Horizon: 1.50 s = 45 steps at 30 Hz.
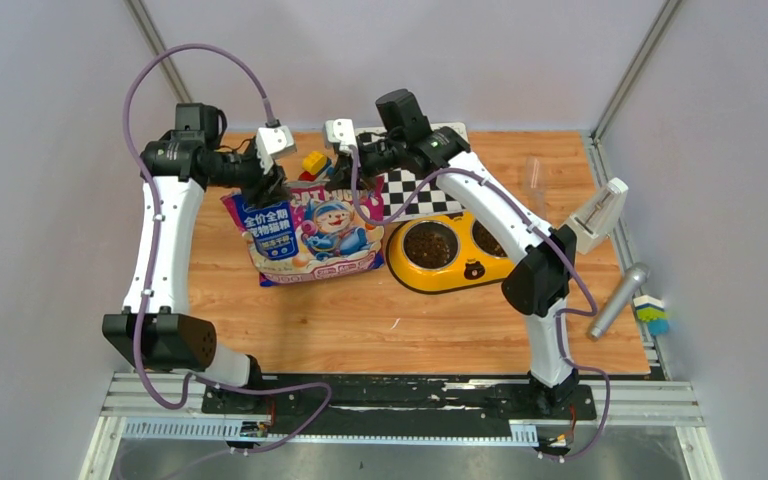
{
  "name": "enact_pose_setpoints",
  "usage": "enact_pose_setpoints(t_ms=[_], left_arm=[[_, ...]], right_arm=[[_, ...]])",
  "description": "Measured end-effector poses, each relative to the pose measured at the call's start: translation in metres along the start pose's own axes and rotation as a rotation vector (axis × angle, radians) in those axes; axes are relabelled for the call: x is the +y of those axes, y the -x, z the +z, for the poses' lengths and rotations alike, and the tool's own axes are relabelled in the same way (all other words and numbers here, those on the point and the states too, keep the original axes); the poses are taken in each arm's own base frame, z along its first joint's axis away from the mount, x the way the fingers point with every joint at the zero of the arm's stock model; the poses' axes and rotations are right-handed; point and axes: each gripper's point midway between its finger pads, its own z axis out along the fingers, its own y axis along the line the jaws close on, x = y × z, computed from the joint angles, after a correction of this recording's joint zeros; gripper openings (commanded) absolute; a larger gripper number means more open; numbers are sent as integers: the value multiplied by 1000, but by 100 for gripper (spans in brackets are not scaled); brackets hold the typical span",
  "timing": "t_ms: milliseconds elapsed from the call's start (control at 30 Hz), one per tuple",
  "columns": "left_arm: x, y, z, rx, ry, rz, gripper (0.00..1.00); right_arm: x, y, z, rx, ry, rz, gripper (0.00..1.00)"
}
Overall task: Serve the pet food
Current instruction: Close the pet food bag at the center of the board.
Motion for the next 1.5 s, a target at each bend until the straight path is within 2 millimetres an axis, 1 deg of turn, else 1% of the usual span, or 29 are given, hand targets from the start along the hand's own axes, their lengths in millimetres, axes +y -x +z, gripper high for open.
enact_pose_setpoints(t_ms=[67,100,200,233,267,300,333,367,400,433,467,500,533,567,833,867,900,933,967,1000,1067,1100,1167,1200,1233,1333,1367,1433,1500], left_arm=[[0,5,2,-15,-2,11,68],[-1,8,4,-23,-2,21,68],[-14,19,13,-43,-19,71,65],[-18,22,16,-48,-26,83,58],[-22,24,19,-52,-31,94,54],[-25,27,22,-57,-39,106,45],[-27,29,24,-59,-43,114,41],[-27,30,27,-60,-44,123,33],[-26,31,29,-57,-41,124,29],[-25,31,30,-56,-37,126,21],[-23,31,31,-53,-30,128,18],[-20,30,32,-51,-23,129,11],[-19,30,32,-50,-17,130,7],[-18,30,32,-49,-16,127,1],[-18,31,33,-49,-11,105,0],[-18,31,33,-49,-10,101,2],[-18,31,33,-49,-10,99,10],[-18,31,33,-49,-10,98,26],[-18,31,33,-49,-12,96,32],[-18,31,33,-49,-12,98,42],[-15,33,32,-46,-7,109,47],[-14,33,31,-41,-1,118,47],[-12,31,28,-20,11,130,41],[-11,29,26,-5,18,136,34],[-10,26,25,9,21,140,31],[-11,15,19,62,24,145,23],[-11,11,17,79,21,143,18],[-10,6,12,103,22,137,11],[-10,2,7,118,20,134,7]], right_arm=[[1,1,0,-5,5,27,0],[2,1,0,-7,7,43,0],[3,1,1,-13,11,83,0],[3,1,1,-14,12,92,0],[3,1,1,-17,13,103,0],[3,2,1,-19,13,111,0],[3,2,1,-21,15,125,0],[4,2,0,-22,16,131,0],[4,2,1,-23,18,141,0],[5,2,1,-24,19,149,0],[5,3,1,-25,20,156,0],[6,3,1,-26,22,163,0],[6,3,1,-27,24,170,0],[7,3,0,-28,24,178,0],[6,2,0,-47,35,240,0],[6,2,0,-52,38,251,0],[6,3,-1,-56,39,259,0],[6,3,-1,-57,40,267,0],[6,3,-1,-60,43,277,0],[6,3,-1,-63,46,285,0],[6,4,-1,-66,47,299,0],[7,4,-2,-66,48,305,0],[7,4,-2,-67,48,315,0],[7,4,-2,-67,48,318,0],[7,4,-3,-68,49,322,0],[7,4,-3,-68,49,325,0],[7,4,-3,-68,48,326,0],[7,4,-3,-68,49,327,0],[6,4,-3,-69,48,325,0]])
